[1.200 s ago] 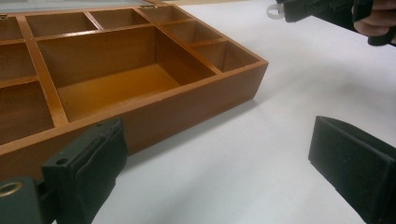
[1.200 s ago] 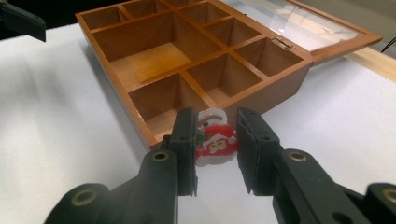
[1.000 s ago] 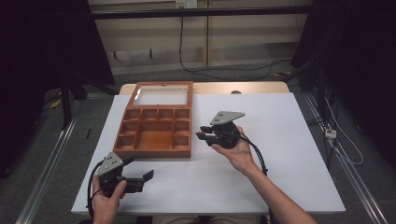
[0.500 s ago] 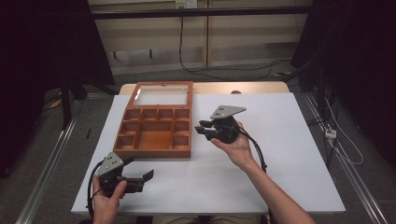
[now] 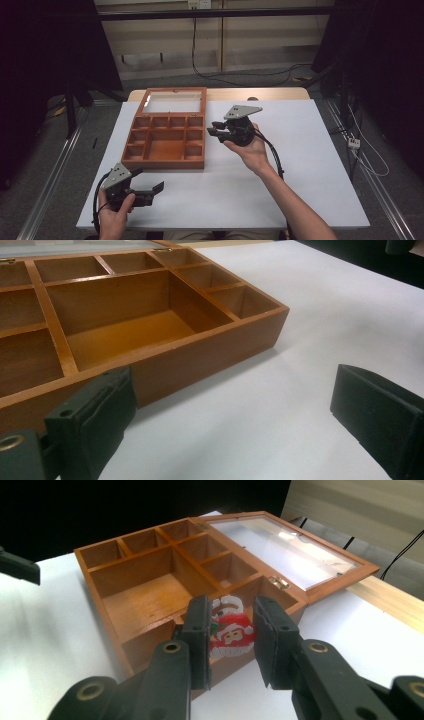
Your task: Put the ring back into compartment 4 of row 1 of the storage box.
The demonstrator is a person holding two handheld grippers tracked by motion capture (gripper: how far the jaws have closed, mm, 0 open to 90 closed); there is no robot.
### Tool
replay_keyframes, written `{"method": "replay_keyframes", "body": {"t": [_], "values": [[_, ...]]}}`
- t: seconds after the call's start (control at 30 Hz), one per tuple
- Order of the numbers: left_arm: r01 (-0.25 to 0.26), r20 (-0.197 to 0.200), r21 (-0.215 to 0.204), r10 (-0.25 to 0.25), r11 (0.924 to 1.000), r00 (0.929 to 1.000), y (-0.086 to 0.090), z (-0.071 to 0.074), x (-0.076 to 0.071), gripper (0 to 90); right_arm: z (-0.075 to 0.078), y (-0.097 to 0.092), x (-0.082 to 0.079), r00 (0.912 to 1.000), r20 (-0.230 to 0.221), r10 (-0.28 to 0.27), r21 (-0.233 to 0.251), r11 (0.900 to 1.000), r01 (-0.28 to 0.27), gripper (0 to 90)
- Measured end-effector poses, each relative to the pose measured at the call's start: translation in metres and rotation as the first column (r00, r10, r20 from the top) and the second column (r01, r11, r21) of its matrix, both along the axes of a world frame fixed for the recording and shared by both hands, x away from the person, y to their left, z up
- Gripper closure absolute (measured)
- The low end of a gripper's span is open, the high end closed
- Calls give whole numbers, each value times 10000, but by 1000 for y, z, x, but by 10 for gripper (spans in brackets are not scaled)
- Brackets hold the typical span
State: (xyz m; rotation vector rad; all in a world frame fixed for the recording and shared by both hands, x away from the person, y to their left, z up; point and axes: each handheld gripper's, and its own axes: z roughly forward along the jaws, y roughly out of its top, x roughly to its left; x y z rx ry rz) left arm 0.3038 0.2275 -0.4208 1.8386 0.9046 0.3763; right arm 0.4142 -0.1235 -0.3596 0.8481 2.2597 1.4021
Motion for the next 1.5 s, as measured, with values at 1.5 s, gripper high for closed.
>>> {"method": "replay_keyframes", "body": {"t": [1.5], "values": [[63,10,1,-63,10000,10000,0,0,0,43,17,28,41,10000,70,11,120,9999,-12,698]]}}
